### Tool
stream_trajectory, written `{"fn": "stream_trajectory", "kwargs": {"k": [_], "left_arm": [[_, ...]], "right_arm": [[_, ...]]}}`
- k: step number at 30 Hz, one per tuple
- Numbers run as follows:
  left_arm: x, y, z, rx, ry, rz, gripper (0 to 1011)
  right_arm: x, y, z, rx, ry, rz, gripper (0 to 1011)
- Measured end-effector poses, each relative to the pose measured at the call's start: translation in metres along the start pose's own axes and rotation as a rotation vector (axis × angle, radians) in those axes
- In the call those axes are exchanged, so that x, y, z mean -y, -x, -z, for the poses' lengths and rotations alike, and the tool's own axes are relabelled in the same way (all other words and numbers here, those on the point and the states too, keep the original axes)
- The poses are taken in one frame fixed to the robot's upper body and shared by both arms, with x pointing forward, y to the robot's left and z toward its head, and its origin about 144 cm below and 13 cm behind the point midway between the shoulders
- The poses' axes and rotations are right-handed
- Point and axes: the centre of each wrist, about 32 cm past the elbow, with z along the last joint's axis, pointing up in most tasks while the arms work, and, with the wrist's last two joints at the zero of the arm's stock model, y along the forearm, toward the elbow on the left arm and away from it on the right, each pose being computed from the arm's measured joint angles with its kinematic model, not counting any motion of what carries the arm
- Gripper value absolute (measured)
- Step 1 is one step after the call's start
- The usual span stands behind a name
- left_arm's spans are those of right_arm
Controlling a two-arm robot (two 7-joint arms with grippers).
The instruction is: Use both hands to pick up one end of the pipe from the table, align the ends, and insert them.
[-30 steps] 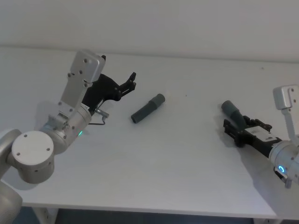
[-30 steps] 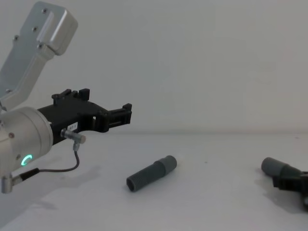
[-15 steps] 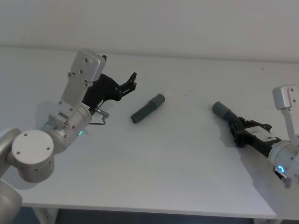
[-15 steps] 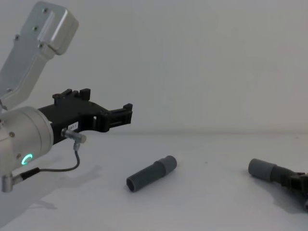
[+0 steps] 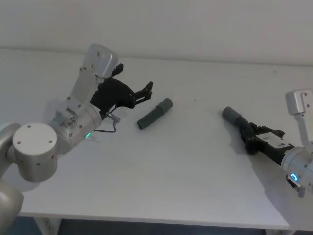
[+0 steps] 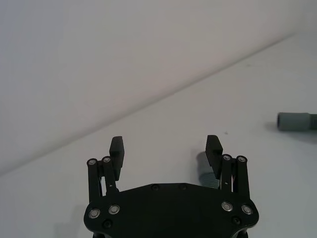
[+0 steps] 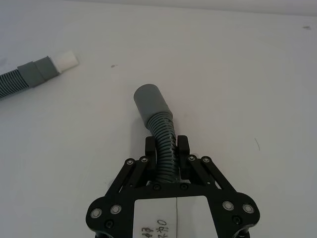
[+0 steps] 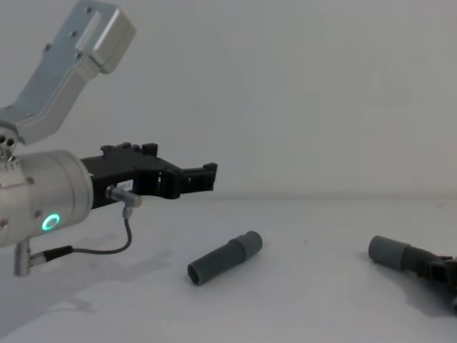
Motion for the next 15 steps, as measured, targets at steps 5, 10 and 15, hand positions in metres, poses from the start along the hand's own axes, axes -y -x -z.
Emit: {"fn": "stream_trajectory", "kwargs": {"k": [5,10,15], "left_arm": [[0.004,-0.001,-0.006,-0.034,-0.042,0.034,1000],[0.01,-0.003,-0.014,-0.075,-0.098,0.067,1000],[0.017,-0.007,-0.021,-0.101,-0.165,0.103,1000]], "right_arm": [[0.0,0.0,0.0,0.0,0.001,0.0,249],[0.0,0.0,0.0,0.0,0.001,0.0,249],[0.0,0.0,0.0,0.0,0.001,0.0,249]]}}
